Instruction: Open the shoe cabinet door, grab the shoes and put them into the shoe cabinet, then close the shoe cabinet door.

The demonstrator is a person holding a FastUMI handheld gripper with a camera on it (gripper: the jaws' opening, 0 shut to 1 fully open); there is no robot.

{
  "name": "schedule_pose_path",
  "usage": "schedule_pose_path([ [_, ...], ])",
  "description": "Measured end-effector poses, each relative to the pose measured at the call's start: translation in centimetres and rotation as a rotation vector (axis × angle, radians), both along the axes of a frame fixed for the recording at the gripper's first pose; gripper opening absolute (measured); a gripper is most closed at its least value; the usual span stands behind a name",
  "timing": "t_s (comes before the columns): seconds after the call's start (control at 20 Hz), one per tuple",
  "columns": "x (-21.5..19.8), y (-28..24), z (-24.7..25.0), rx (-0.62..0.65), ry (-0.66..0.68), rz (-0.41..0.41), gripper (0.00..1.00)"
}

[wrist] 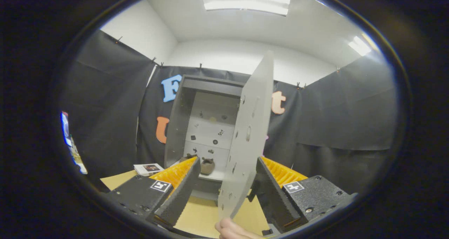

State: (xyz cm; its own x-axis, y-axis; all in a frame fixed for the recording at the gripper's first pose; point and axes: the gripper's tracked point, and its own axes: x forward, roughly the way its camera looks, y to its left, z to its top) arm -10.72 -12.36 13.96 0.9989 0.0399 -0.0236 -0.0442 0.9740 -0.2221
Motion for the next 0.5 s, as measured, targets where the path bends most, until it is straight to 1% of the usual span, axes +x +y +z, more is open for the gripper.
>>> schedule_pose_path([
  [0.1,-1.5,-2.4,0.0,0.006,-0.045,-0.001,1.00],
  [0.3,-2.4,-8.1,-1.2,0.027,-0.052,-0.072,1.00],
  [0.4,-1.9,-10.0,-2.0,0.048,-0.034,-0.081,1.00],
  [0.5,-0.4,-12.0,-3.1,0.068,-0.013,-0.099,1.00],
])
